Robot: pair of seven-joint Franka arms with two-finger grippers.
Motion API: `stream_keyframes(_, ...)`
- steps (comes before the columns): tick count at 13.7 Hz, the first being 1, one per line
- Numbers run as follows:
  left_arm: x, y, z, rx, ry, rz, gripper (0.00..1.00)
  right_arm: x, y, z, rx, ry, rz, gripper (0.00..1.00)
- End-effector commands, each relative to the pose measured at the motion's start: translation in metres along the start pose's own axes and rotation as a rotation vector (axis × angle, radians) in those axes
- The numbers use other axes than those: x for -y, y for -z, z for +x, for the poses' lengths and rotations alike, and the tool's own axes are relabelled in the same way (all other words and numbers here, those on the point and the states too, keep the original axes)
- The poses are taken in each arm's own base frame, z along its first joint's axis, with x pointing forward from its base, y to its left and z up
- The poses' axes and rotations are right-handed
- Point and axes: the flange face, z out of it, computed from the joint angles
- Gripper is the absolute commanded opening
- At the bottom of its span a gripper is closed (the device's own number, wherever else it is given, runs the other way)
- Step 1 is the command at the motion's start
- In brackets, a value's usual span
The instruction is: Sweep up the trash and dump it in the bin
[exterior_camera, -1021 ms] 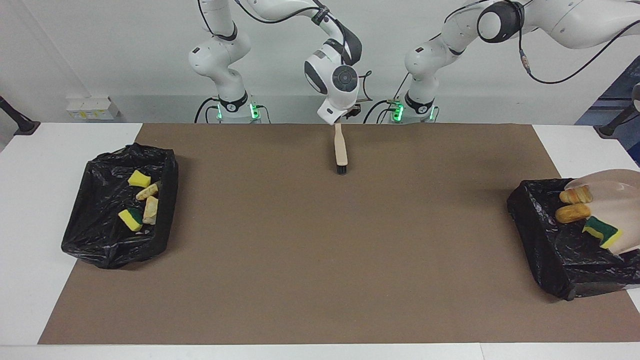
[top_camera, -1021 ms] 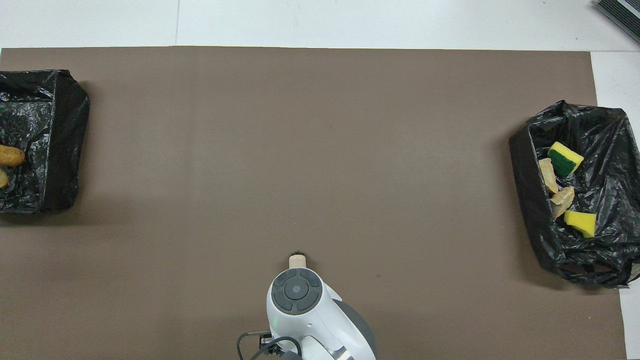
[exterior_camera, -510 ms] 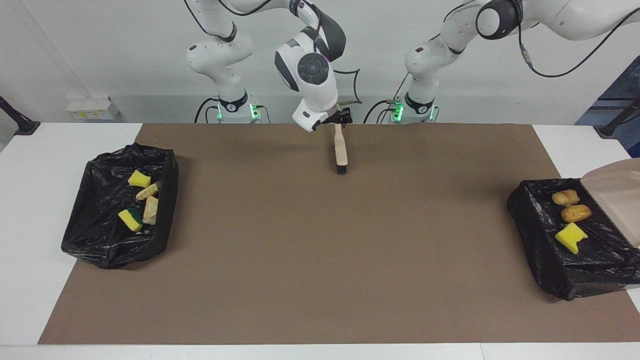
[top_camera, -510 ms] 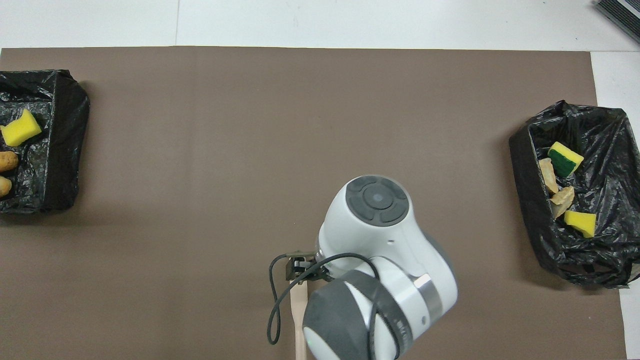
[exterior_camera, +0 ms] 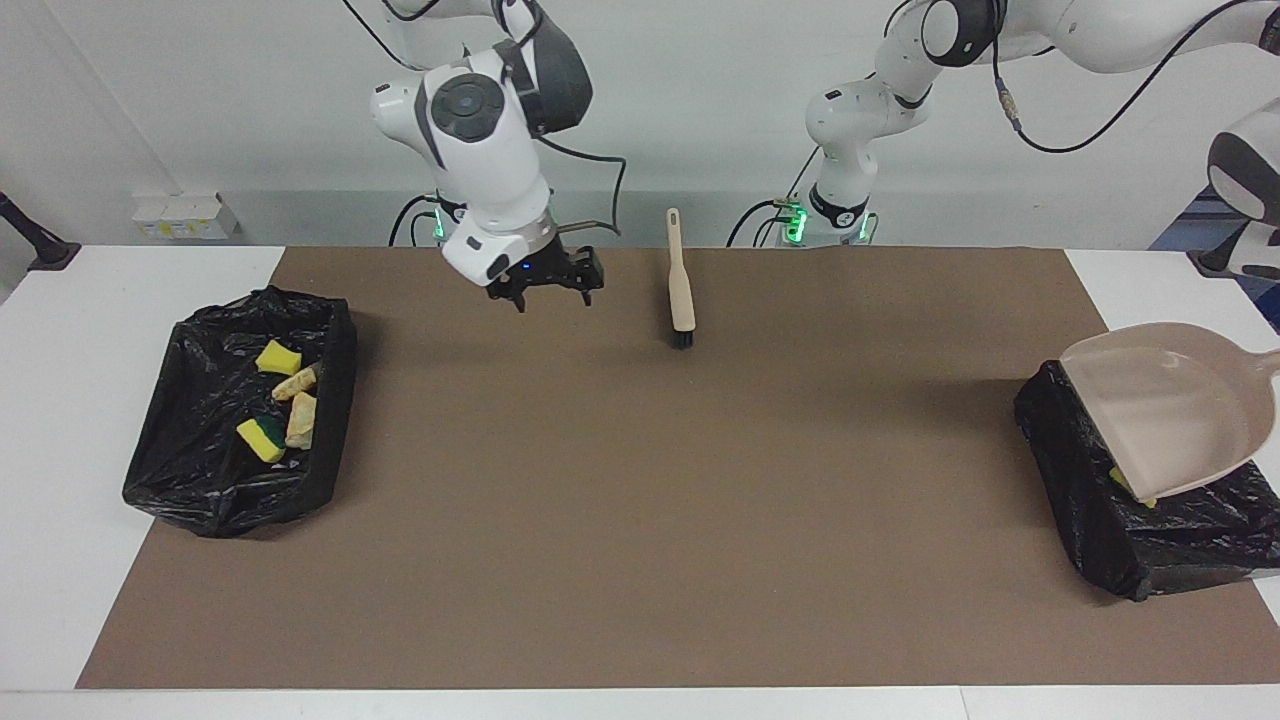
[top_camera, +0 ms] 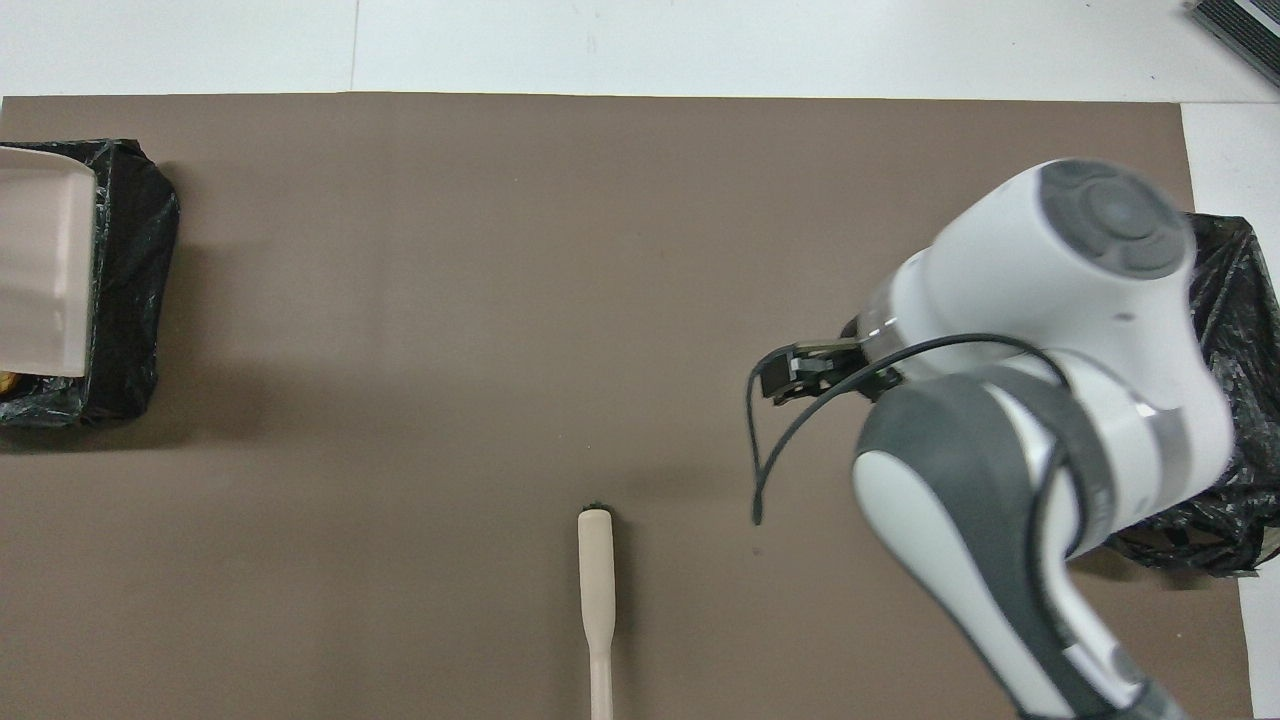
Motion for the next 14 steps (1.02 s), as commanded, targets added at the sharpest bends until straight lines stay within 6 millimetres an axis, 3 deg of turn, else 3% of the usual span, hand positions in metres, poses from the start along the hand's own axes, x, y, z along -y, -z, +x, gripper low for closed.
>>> stream_keyframes(1, -0.023, 0.01, 0.046, -0.078, 0.02, -0.037, 0.0, -0.066, 0.038, 0.013, -0.052, 0.071, -0.048, 1.0)
stream_keyframes(4, -0.028, 0.007, 0.114, -0.151, 0.114, -0.078, 0.0, -0.121, 0.06, 0.019, -0.089, 0.068, -0.099, 1.0)
stream_keyframes(6, -0.033, 0.01, 0.167, -0.188, 0.192, -0.11, 0.0, -0.164, 0.074, 0.018, -0.11, 0.025, -0.122, 1.0)
stream_keyframes(8, -0.039, 0.017, 0.23, -0.178, 0.312, -0.13, 0.0, -0.195, 0.101, 0.008, -0.112, 0.038, -0.129, 1.0)
stream_keyframes(9, -0.044, 0.019, 0.254, -0.199, 0.376, -0.155, 0.0, -0.205, 0.103, 0.001, -0.085, 0.049, -0.125, 1.0)
stream_keyframes(12, -0.058, 0.056, 0.337, -0.263, 0.546, -0.207, 0.0, -0.218, 0.14, -0.034, -0.119, -0.031, -0.119, 1.0)
stream_keyframes(14, -0.07, 0.079, 0.387, -0.273, 0.626, -0.23, 0.0, -0.216, 0.154, -0.051, -0.127, -0.148, -0.106, 1.0)
